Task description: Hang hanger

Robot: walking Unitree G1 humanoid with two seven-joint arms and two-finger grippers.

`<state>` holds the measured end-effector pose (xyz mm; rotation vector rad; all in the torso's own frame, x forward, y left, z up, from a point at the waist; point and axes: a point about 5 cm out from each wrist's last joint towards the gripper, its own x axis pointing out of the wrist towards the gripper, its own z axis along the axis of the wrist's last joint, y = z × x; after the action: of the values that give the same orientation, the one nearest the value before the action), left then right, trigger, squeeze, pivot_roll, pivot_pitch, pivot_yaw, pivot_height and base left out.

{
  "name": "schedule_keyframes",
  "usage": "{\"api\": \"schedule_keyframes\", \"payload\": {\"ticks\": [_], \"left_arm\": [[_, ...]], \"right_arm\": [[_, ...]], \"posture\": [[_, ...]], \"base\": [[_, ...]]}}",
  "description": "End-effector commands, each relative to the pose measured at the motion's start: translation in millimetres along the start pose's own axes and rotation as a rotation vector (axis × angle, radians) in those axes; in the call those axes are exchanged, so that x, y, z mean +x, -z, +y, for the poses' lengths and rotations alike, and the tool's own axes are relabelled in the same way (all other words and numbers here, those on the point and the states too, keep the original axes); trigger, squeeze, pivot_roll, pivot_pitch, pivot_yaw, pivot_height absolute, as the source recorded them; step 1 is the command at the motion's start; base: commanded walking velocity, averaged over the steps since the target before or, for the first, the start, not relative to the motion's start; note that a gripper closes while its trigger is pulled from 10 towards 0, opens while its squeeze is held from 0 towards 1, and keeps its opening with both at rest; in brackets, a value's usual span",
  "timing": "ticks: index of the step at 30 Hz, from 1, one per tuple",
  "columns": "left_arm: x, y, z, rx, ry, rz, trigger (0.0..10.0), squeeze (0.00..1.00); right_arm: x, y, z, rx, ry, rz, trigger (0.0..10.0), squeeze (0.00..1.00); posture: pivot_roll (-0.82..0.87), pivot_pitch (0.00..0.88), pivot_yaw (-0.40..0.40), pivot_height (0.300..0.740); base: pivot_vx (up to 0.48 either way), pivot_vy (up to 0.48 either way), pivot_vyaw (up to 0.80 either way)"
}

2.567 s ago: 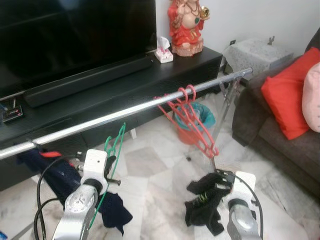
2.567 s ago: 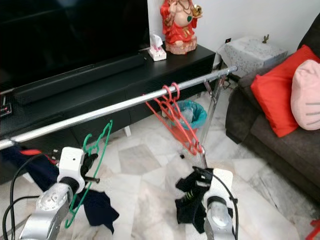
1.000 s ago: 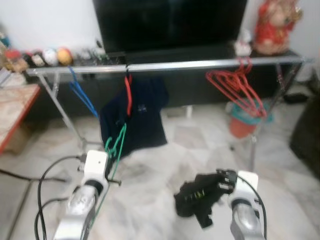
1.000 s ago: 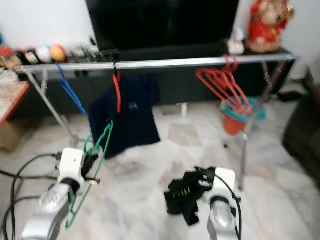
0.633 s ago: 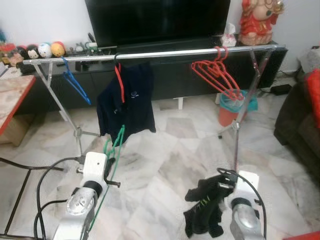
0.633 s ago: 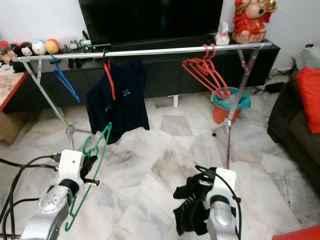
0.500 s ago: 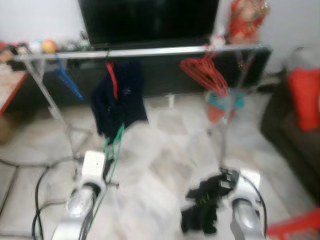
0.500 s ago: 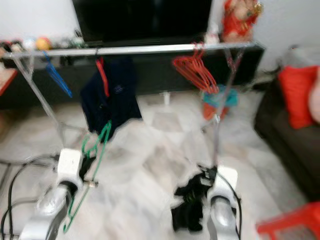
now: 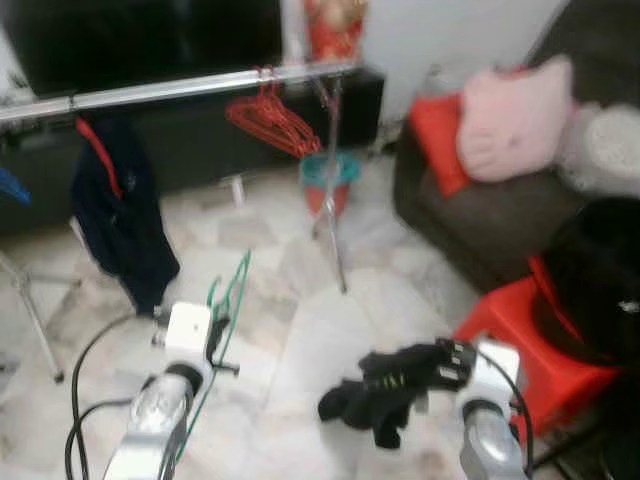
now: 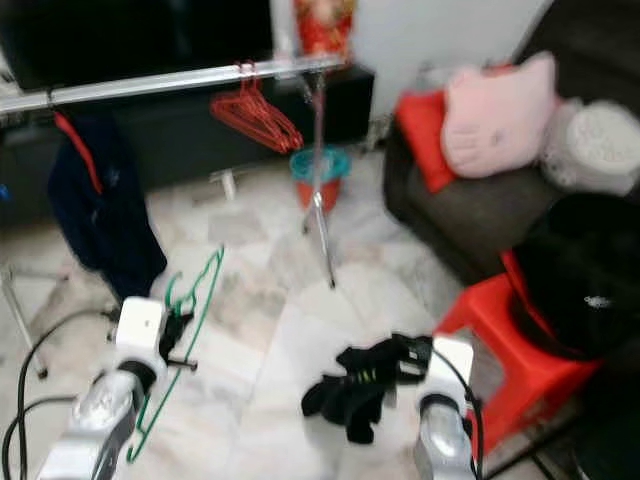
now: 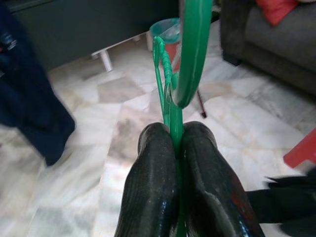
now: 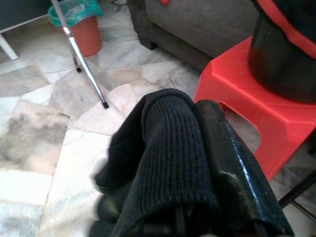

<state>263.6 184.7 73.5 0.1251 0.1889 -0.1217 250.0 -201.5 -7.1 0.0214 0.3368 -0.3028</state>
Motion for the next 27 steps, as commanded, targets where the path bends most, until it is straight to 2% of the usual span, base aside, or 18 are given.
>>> {"api": "schedule_keyframes", "payload": {"ticks": [1,22,27], "left_arm": [[-0.7,3.0,1.7,-0.011,-0.011,0.014,10.0,0.00],[-1.3,6.6,7.4,-0.016,-0.050,0.043,10.0,0.00],[-0.9,7.7,7.1,-0.022,-0.051,0.048,10.0,0.00]], "right_arm": [[3.3,-10.6,1.0,0.007,-0.001,-0.044,10.0,0.00],[6.2,-15.7,2.5,0.006,-0.005,-0.055,10.0,0.00],[6.2,-17.7,5.4,-0.027,-0.030,-0.072,10.0,0.00]], "posture": [[-0.06,0.000,0.017,0.740],[-0.05,0.000,0.011,0.740],[-0.05,0.000,0.013,0.740]], "base": [[0.000,0.000,0.00],[0.000,0.000,0.00],[0.000,0.000,0.13]]}}
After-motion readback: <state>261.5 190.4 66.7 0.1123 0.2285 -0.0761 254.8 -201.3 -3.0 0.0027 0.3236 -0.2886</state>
